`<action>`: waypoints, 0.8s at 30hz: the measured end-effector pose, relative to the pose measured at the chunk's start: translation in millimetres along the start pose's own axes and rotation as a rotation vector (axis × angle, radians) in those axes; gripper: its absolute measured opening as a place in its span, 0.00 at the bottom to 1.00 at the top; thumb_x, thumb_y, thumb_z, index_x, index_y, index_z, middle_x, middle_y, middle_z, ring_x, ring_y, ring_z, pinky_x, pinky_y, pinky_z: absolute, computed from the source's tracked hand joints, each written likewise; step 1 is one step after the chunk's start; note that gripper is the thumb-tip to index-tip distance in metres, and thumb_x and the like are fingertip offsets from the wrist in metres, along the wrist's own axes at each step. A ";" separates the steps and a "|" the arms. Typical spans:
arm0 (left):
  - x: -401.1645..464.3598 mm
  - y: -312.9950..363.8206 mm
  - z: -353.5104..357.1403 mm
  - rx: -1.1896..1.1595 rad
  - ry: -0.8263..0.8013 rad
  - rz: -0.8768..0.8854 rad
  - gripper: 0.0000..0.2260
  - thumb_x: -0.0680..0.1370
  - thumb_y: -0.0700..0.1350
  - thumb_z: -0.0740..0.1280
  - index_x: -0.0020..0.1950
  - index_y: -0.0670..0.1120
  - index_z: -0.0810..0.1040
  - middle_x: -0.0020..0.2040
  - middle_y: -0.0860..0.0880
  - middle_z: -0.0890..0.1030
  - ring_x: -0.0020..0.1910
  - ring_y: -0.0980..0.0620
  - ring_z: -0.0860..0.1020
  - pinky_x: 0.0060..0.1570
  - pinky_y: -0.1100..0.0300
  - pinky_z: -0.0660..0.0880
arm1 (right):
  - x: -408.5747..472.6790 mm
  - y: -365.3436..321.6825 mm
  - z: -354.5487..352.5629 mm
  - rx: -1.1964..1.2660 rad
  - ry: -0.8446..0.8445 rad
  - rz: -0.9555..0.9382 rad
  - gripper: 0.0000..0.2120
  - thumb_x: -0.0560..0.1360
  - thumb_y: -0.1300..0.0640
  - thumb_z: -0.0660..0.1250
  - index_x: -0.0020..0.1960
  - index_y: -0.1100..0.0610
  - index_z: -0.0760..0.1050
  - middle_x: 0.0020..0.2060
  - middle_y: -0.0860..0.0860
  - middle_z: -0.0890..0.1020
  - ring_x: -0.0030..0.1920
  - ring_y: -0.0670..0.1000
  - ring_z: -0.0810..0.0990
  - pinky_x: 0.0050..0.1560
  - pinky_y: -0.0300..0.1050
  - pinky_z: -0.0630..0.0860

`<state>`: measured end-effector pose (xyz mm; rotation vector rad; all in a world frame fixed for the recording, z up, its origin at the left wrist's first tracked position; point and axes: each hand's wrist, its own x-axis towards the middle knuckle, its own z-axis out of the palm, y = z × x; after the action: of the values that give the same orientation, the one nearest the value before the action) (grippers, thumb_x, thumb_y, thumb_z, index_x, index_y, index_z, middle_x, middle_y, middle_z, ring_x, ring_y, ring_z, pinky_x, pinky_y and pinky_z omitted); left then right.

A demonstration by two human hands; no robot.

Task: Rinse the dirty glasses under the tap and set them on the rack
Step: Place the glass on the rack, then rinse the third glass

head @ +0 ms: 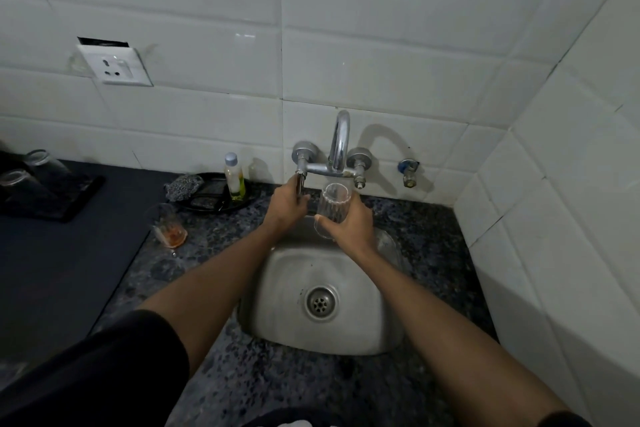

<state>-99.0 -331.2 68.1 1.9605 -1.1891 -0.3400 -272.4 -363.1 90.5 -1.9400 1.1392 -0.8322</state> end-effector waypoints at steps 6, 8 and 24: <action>-4.5 1.1 -2.2 -0.019 -0.016 0.009 0.17 0.79 0.38 0.68 0.68 0.43 0.73 0.45 0.48 0.83 0.41 0.51 0.81 0.45 0.55 0.80 | -1.4 -2.4 -2.2 -0.019 -0.033 0.012 0.32 0.65 0.49 0.85 0.63 0.54 0.76 0.55 0.49 0.85 0.55 0.49 0.84 0.56 0.46 0.81; -5.9 1.1 -3.3 -0.025 -0.017 0.029 0.19 0.79 0.37 0.68 0.70 0.44 0.72 0.46 0.48 0.83 0.41 0.52 0.82 0.45 0.53 0.81 | -0.6 -2.2 -2.7 -0.028 -0.045 0.030 0.32 0.65 0.49 0.85 0.64 0.54 0.76 0.55 0.49 0.85 0.54 0.49 0.83 0.54 0.44 0.79; -51.7 -5.3 -4.2 0.086 -0.081 -0.025 0.30 0.78 0.44 0.71 0.78 0.37 0.66 0.71 0.37 0.76 0.70 0.41 0.75 0.68 0.54 0.70 | -13.7 6.3 -3.6 -0.067 -0.059 0.044 0.33 0.64 0.48 0.85 0.62 0.55 0.75 0.56 0.52 0.85 0.55 0.53 0.84 0.53 0.46 0.80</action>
<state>-120.2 -284.6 58.2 2.0538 -1.2496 -0.3904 -283.6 -353.8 84.9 -1.9734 1.1836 -0.7173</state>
